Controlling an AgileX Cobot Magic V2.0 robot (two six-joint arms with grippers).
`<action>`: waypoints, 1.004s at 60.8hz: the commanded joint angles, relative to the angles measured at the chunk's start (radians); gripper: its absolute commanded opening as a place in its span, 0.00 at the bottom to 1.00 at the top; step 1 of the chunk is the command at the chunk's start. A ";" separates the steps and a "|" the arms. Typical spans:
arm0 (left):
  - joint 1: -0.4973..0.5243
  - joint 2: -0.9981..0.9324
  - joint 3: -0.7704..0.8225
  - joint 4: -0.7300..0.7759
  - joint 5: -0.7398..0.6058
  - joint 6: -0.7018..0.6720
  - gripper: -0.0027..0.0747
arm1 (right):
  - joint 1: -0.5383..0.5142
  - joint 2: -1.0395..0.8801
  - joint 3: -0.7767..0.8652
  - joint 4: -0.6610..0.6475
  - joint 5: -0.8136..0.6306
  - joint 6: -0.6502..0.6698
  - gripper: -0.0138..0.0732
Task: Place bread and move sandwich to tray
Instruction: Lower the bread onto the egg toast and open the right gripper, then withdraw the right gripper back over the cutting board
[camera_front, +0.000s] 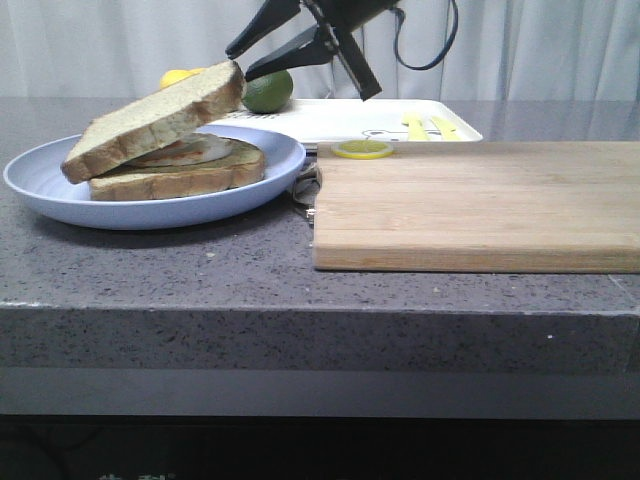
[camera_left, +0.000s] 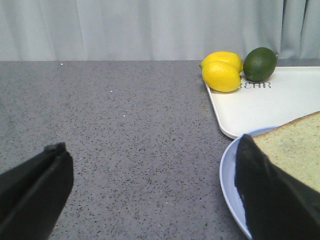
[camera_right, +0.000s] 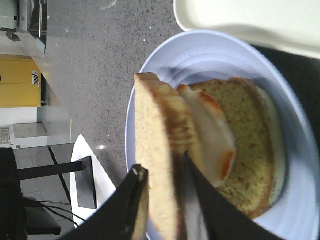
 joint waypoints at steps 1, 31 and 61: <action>0.003 -0.004 -0.036 -0.010 -0.084 -0.009 0.86 | -0.025 -0.061 -0.033 0.067 0.017 -0.006 0.40; 0.003 -0.004 -0.036 -0.010 -0.084 -0.009 0.86 | -0.080 -0.074 -0.182 -0.117 0.205 0.082 0.33; 0.003 -0.004 -0.036 -0.010 -0.084 -0.009 0.86 | -0.084 -0.223 -0.212 -0.458 0.205 0.090 0.08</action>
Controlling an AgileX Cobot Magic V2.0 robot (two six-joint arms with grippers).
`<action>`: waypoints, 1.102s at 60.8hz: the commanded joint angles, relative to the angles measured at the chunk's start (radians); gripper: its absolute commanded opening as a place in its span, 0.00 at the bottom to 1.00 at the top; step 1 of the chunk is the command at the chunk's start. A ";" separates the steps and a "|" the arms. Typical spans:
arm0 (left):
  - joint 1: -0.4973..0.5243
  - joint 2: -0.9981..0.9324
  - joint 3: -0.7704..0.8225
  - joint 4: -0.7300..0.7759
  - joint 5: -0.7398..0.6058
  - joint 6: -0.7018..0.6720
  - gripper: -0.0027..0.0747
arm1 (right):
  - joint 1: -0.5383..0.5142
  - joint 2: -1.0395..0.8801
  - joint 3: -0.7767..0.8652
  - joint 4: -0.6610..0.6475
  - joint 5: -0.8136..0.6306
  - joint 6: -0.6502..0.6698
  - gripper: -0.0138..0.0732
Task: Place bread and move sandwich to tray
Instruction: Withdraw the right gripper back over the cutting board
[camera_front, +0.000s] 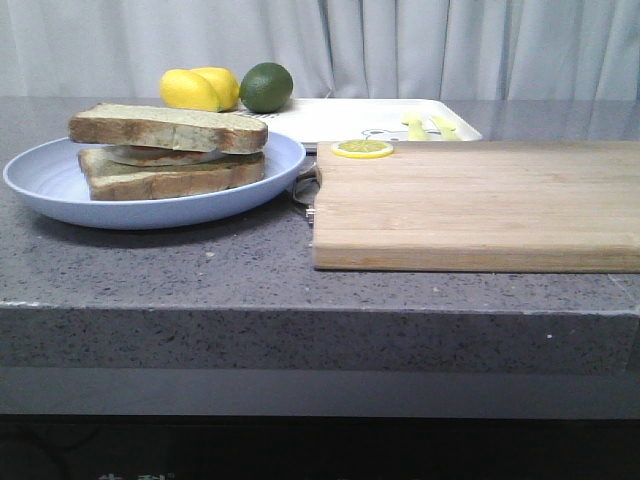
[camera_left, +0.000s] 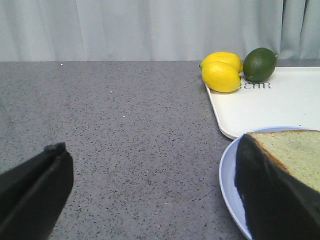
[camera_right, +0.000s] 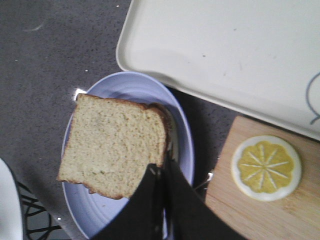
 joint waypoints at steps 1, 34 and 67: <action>0.003 -0.004 -0.035 -0.010 -0.084 -0.009 0.86 | -0.007 -0.093 -0.032 -0.052 0.094 -0.004 0.08; 0.003 -0.004 -0.035 -0.010 -0.084 -0.009 0.86 | -0.119 -0.241 0.012 -0.331 0.094 0.047 0.08; 0.003 -0.004 -0.035 -0.010 -0.084 -0.009 0.86 | -0.177 -0.673 0.612 -0.336 -0.315 -0.054 0.08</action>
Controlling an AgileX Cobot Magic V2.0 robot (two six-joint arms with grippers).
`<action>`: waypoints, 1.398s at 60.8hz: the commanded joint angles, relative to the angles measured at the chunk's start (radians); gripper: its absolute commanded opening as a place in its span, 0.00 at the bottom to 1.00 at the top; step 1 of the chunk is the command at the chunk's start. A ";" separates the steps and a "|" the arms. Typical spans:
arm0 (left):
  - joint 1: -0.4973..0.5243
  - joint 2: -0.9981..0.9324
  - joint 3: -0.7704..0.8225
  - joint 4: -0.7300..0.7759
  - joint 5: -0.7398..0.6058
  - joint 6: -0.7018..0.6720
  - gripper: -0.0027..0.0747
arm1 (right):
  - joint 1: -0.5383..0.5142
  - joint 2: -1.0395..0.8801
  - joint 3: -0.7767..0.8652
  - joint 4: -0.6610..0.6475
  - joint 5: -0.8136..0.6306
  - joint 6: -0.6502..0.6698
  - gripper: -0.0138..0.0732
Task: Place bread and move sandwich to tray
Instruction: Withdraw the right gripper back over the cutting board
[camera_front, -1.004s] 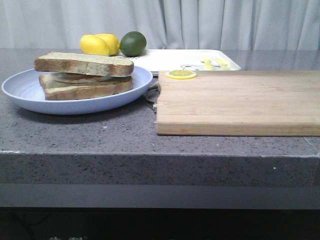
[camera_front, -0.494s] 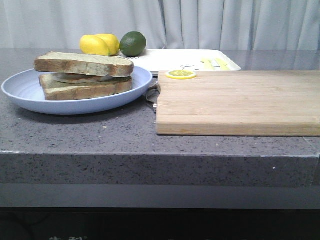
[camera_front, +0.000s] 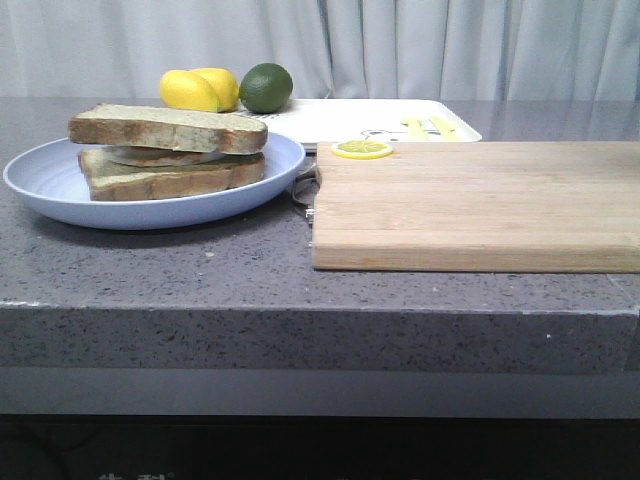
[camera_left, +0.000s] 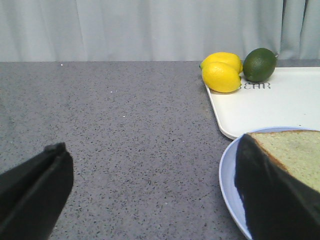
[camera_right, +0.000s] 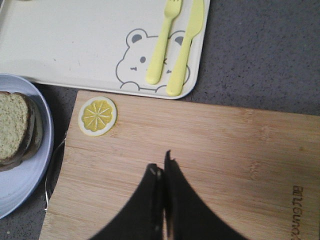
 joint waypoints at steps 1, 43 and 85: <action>0.003 -0.004 -0.035 -0.010 -0.084 -0.009 0.86 | -0.005 -0.124 0.101 0.016 -0.175 -0.036 0.08; 0.003 -0.004 -0.035 -0.010 -0.084 -0.009 0.86 | -0.005 -0.815 1.076 0.016 -0.954 -0.075 0.08; 0.003 -0.004 -0.035 -0.066 -0.083 -0.011 0.86 | -0.005 -1.058 1.257 0.014 -0.955 -0.075 0.08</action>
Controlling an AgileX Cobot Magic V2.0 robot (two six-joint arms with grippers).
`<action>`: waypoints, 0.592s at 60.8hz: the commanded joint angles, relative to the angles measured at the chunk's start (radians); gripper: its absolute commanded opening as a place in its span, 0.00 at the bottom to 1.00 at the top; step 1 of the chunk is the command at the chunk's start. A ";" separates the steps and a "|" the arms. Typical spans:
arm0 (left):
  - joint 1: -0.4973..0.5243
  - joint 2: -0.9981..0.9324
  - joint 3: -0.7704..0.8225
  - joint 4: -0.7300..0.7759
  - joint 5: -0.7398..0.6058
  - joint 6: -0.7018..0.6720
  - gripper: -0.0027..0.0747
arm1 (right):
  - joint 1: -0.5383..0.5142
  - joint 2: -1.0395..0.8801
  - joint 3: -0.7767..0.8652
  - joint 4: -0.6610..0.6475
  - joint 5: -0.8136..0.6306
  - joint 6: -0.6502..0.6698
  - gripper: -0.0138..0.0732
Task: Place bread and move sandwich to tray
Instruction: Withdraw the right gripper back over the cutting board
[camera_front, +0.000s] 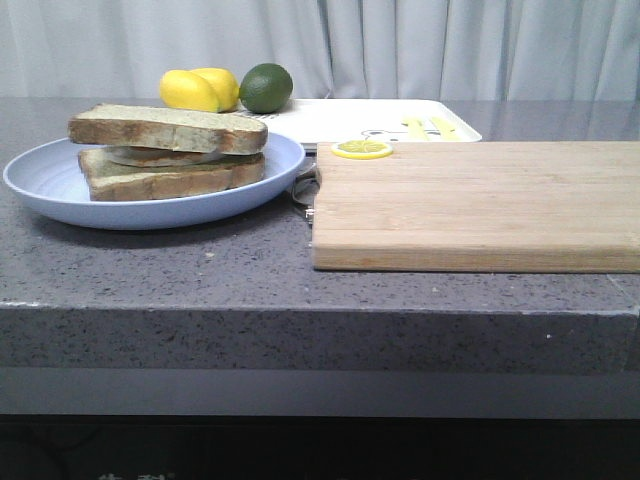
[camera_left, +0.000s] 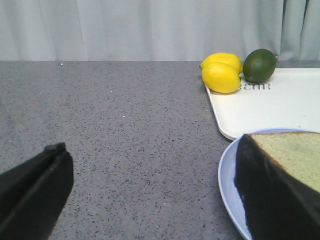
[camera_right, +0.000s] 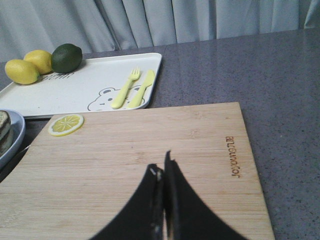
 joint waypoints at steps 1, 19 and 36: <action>0.003 -0.004 -0.035 -0.043 -0.083 -0.011 0.86 | -0.003 0.003 -0.028 0.008 -0.084 -0.009 0.08; 0.003 0.109 -0.213 -0.128 0.222 -0.011 0.86 | -0.003 0.003 -0.028 0.008 -0.084 -0.009 0.08; -0.012 0.317 -0.390 -0.221 0.460 -0.011 0.86 | -0.003 0.003 -0.028 0.009 -0.084 -0.009 0.08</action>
